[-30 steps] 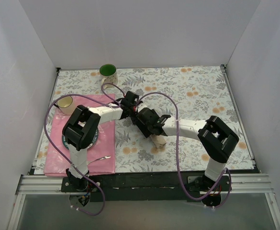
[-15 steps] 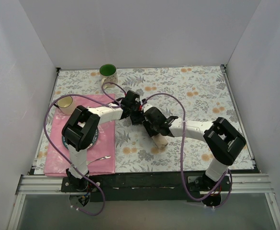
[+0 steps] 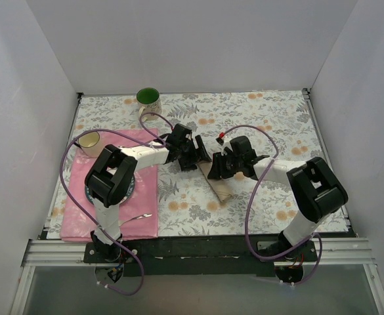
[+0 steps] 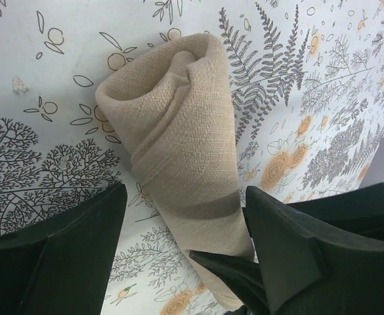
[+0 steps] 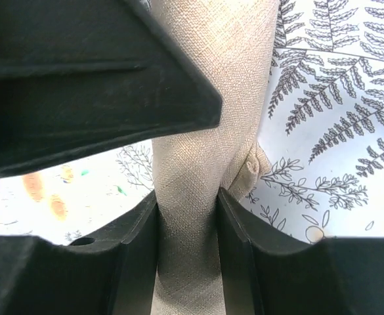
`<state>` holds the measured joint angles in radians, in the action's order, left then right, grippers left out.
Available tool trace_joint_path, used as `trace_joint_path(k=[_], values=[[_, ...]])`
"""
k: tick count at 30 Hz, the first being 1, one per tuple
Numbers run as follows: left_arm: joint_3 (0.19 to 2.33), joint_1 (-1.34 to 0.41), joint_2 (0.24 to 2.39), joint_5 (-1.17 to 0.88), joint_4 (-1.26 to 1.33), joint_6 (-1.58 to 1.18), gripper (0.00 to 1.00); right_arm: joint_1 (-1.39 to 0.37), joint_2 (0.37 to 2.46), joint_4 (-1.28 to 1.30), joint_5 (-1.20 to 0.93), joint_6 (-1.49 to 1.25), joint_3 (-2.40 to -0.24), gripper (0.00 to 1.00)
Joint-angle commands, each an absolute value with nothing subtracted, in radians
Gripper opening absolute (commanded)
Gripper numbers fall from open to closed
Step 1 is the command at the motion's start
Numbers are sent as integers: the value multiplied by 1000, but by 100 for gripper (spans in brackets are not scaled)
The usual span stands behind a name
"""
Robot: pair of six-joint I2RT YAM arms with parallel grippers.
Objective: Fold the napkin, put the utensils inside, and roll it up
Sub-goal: Roll the napkin with the utensil
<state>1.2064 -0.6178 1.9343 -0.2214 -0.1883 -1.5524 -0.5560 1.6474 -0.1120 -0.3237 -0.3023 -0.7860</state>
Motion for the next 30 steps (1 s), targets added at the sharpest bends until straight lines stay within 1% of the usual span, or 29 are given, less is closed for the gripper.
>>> trace_joint_path(k=[1,6,8,10,12,13,14,15,16,18,22,23,25,26,27,28,30], values=[[1192,-644,1973,-173,-351,-1542,74,-508,1692,-244,-497,-383,-759,43],[1226,-664,2005,-134,-376,-1560,69,-460,1744,-377,-621,-477,-739,43],[1235,-670,2014,-117,-385,-1560,69,-445,1775,-428,-685,-520,-721,42],[1239,-676,2025,-91,-387,-1559,68,-419,1798,-533,-728,-595,-701,42],[1239,-680,2032,-83,-387,-1543,62,-400,1824,-622,-773,-656,-672,42],[1238,-678,2037,-71,-387,-1540,57,-396,1830,-635,-781,-664,-667,42],[1236,-678,2040,-66,-385,-1537,54,-394,1833,-634,-785,-666,-663,43],[1233,-678,2040,-64,-384,-1531,52,-393,1832,-626,-782,-661,-663,46],[1233,-678,2036,-60,-379,-1519,47,-393,1827,-597,-778,-644,-661,48],[1223,-678,2020,-55,-367,-1513,45,-394,1803,-539,-753,-614,-666,54],[1219,-678,2005,-61,-359,-1493,43,-406,1720,-292,-622,-456,-718,61],[1220,-678,2005,-67,-359,-1491,43,-416,1677,-178,-535,-383,-732,62],[1220,-678,2000,-80,-356,-1491,42,-458,1628,-97,-438,-324,-762,66],[1220,-677,2000,-87,-354,-1494,43,-498,1584,-39,-334,-272,-771,69],[1220,-675,2000,-109,-351,-1497,42,-523,1563,-6,-286,-250,-781,80],[1218,-675,1999,-118,-350,-1499,42,-547,1540,32,-184,-226,-811,89],[1218,-672,2000,-144,-339,-1503,42,-618,1532,111,-92,-180,-844,91]])
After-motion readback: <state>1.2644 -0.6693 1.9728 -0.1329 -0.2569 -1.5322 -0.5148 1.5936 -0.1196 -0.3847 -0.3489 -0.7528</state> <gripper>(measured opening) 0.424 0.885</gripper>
